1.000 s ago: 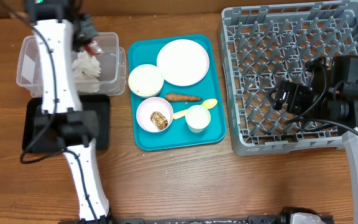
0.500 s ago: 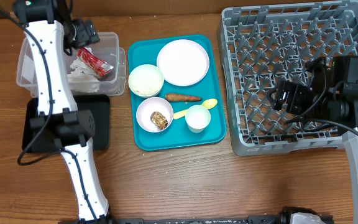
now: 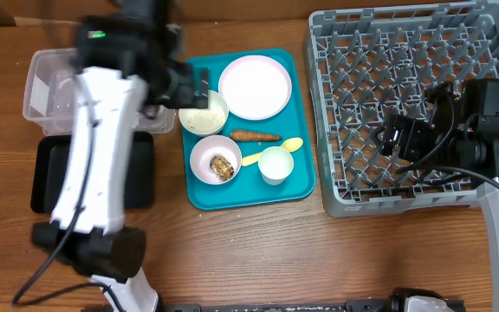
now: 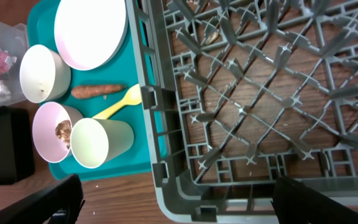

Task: Sort waste into correct bins and load items into the dishwasher
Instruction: 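Grasp the white bowl of rice with the left gripper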

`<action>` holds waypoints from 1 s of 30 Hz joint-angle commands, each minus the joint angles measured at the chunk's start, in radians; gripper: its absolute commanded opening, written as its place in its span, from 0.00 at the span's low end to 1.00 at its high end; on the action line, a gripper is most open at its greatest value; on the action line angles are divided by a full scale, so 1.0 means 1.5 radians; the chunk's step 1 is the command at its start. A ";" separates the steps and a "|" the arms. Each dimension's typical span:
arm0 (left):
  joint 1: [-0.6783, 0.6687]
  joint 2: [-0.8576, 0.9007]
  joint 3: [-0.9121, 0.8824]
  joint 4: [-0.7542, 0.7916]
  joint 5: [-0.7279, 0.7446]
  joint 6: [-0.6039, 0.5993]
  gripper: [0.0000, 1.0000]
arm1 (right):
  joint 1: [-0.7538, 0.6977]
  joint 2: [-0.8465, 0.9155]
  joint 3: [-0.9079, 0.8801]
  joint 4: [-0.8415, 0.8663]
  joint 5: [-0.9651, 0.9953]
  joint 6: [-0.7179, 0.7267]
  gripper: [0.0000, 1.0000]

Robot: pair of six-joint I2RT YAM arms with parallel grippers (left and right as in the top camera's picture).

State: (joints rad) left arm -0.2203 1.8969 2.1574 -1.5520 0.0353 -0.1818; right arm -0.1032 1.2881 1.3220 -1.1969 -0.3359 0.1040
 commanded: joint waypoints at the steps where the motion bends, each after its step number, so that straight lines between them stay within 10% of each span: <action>1: -0.035 0.047 -0.120 0.104 -0.028 0.080 1.00 | 0.004 -0.001 0.017 0.004 0.001 0.000 1.00; 9: -0.052 0.192 -0.185 0.268 -0.023 0.115 0.77 | 0.004 -0.001 0.017 0.004 0.001 0.000 1.00; 30: -0.060 0.265 -0.136 0.268 -0.026 0.101 0.04 | 0.004 -0.001 0.017 0.012 0.009 0.000 1.00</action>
State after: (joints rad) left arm -0.3161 2.2910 1.9106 -1.1225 0.0029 -0.0189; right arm -0.1028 1.2881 1.3220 -1.1858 -0.3325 0.1047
